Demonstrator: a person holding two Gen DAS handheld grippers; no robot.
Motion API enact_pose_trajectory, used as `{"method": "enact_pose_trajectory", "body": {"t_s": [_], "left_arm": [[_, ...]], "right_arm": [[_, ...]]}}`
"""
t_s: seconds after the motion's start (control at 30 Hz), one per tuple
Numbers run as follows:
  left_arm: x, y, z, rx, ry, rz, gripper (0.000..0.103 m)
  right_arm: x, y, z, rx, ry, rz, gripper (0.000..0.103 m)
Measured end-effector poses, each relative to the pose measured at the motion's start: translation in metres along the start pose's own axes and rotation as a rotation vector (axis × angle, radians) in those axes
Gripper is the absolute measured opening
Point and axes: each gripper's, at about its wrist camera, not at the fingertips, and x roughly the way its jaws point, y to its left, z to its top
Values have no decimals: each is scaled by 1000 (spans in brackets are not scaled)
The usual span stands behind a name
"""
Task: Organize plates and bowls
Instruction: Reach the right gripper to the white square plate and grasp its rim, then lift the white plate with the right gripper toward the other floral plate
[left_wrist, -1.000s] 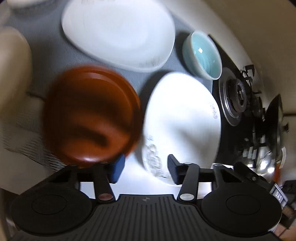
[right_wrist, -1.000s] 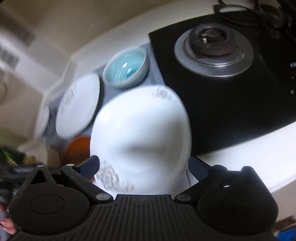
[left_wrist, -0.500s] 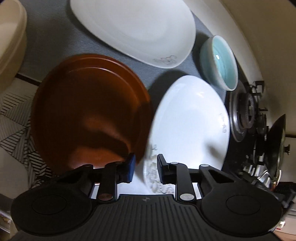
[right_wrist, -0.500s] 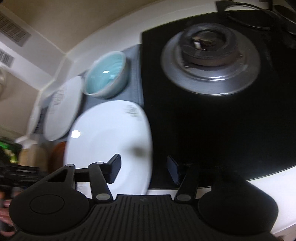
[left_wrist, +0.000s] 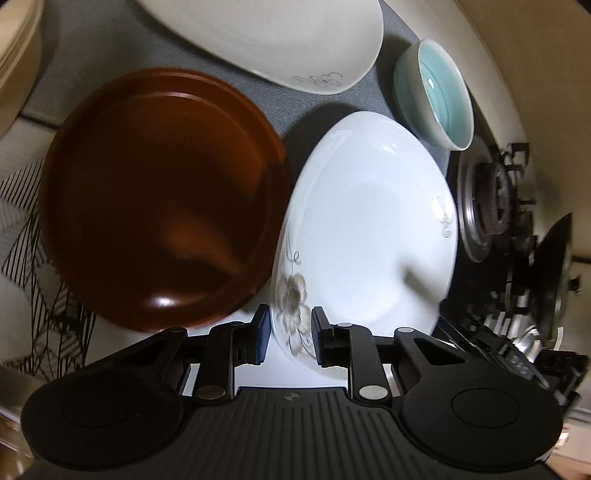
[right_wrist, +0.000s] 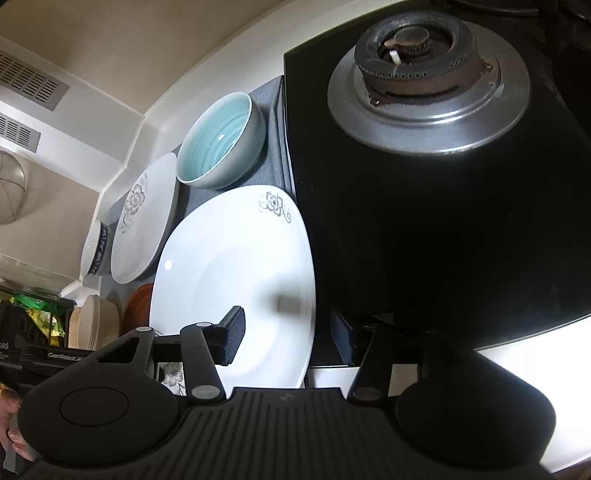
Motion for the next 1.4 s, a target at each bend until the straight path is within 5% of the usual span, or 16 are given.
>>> {"method": "enact_pose_trajectory", "body": {"t_s": [0.33, 0.43, 0.57, 0.77, 0.93, 1.17, 1.4], "left_arm": [[7, -2, 38, -10, -54, 12, 24], [14, -15, 46, 55, -37, 41, 24], [15, -28, 38, 144, -63, 82, 27], [18, -17, 21, 146, -25, 26, 28], [28, -36, 15, 205, -27, 43, 47], [14, -38, -8, 261, -108, 166, 33], [1, -45, -18, 267, -132, 192, 32]], "right_arm": [[10, -8, -6, 17, -3, -10, 27], [13, -14, -6, 105, 10, 28, 29], [13, -7, -4, 59, -8, -6, 28], [5, -16, -4, 83, -3, 29, 28], [7, -27, 0, 119, 4, 56, 28], [11, -10, 2, 35, 7, 25, 32], [0, 9, -6, -81, 25, -16, 32]]}}
